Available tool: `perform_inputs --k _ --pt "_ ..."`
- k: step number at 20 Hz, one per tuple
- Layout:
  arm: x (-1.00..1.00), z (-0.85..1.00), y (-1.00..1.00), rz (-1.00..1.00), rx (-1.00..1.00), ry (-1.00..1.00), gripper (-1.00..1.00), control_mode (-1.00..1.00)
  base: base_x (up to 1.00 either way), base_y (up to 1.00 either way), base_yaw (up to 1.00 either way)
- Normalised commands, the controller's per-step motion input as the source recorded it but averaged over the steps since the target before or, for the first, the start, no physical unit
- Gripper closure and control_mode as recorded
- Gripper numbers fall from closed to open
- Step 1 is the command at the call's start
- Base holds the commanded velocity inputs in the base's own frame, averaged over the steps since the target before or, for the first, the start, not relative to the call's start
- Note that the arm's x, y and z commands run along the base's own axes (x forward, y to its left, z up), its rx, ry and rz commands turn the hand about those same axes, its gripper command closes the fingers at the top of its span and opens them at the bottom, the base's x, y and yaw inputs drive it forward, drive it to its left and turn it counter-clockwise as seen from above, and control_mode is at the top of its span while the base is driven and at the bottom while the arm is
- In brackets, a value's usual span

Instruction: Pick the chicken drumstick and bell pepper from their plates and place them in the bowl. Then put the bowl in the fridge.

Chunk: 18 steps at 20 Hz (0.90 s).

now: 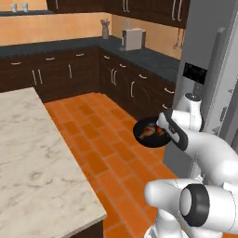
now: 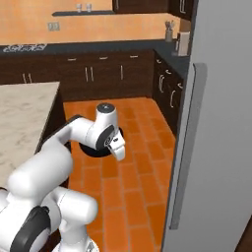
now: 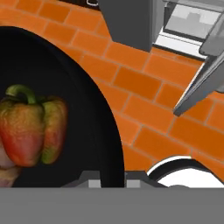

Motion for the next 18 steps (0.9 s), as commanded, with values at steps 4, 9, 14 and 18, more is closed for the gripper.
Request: perform_inputs --k 4,9,14,18 --pt "0.00 0.00 0.00 0.00 0.00 0.00 1.00 1.00 0.80 -0.67 0.09" --pt "0.00 0.00 0.00 0.00 0.00 0.00 1.00 1.00 1.00 0.00 0.00" --pt "0.00 0.00 0.00 0.00 0.00 0.00 1.00 1.00 1.00 -0.01 -0.01" --pt "0.00 0.00 0.00 0.00 0.00 0.00 1.00 1.00 1.00 -0.01 -0.11"
